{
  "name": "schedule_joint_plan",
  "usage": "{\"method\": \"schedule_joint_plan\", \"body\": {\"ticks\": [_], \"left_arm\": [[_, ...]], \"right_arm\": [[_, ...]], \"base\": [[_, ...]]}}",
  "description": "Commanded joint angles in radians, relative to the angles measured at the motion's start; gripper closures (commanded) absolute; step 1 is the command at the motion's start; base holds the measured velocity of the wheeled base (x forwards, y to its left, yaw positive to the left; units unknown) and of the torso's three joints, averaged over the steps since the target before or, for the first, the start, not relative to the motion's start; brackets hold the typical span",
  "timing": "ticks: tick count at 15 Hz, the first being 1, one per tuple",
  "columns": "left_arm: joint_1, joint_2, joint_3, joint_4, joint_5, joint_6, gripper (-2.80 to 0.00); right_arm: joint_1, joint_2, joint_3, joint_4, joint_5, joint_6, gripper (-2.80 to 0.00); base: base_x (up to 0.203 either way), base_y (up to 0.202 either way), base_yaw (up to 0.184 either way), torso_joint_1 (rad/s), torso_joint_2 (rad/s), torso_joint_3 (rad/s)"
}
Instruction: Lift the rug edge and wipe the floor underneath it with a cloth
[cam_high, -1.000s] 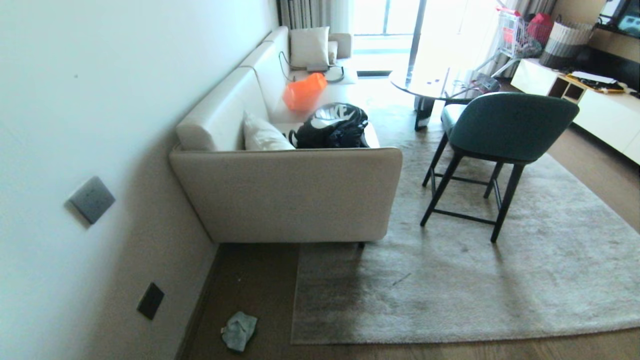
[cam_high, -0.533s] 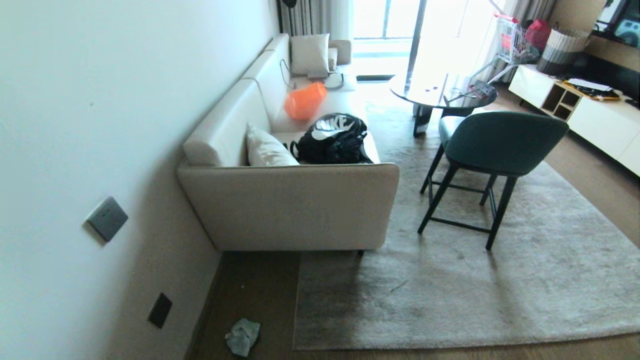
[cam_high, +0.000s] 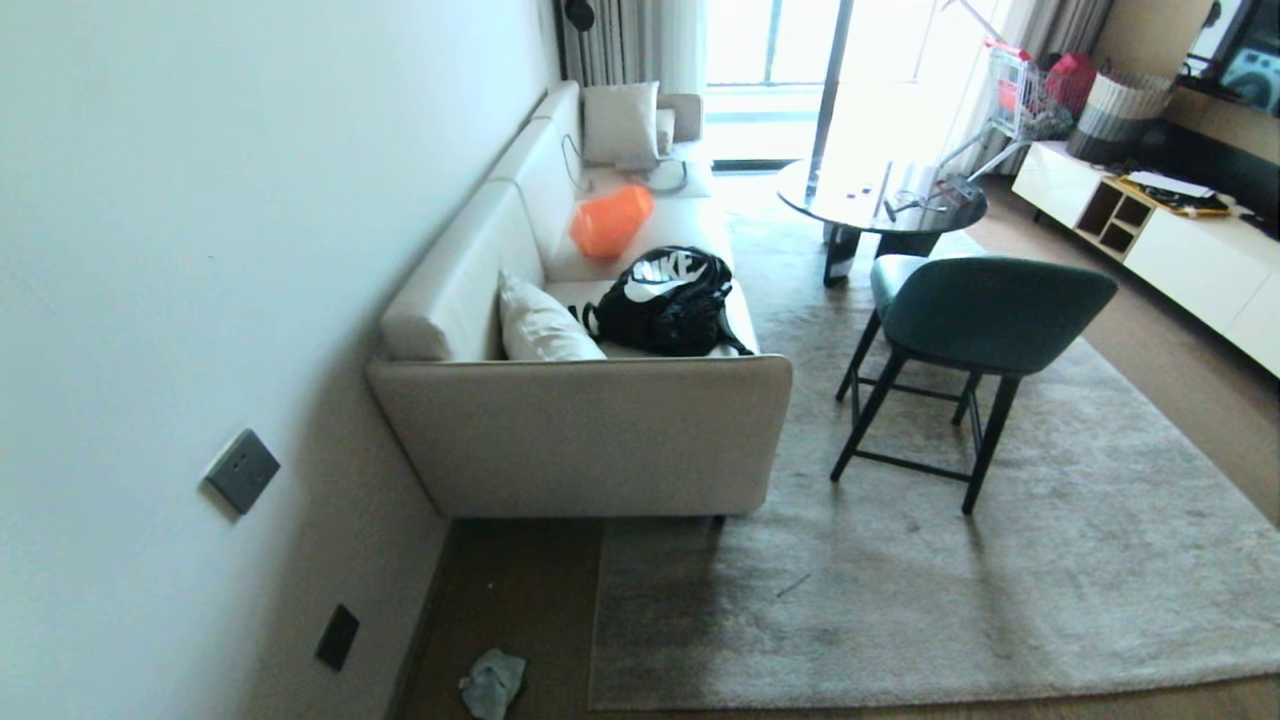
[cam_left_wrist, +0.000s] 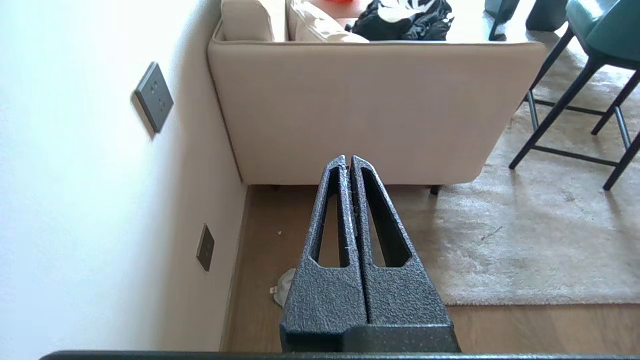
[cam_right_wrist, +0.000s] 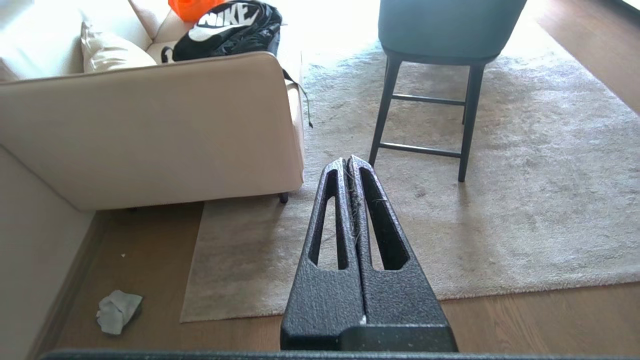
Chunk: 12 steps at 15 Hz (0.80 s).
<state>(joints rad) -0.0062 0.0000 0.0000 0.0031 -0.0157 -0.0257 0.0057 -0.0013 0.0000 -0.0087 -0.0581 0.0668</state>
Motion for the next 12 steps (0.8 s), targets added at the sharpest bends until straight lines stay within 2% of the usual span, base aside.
{"method": "schedule_joint_plan", "body": {"ticks": [1,4,12], "left_arm": [[0.000,0.000,0.000,0.000,0.000,0.000,0.00],[0.000,0.000,0.000,0.000,0.000,0.000,0.00],[0.000,0.000,0.000,0.000,0.000,0.000,0.00]], "right_arm": [[0.000,0.001,0.000,0.000,0.000,0.001,0.00],[0.000,0.001,0.000,0.000,0.000,0.002,0.00],[0.000,0.001,0.000,0.000,0.001,0.002,0.00]], "base": [[0.000,0.000,0.000,0.152,-0.38,-0.224],[0.000,0.000,0.000,0.112,-0.29,-0.162],[0.000,0.000,0.000,0.000,0.00,0.000]]}}
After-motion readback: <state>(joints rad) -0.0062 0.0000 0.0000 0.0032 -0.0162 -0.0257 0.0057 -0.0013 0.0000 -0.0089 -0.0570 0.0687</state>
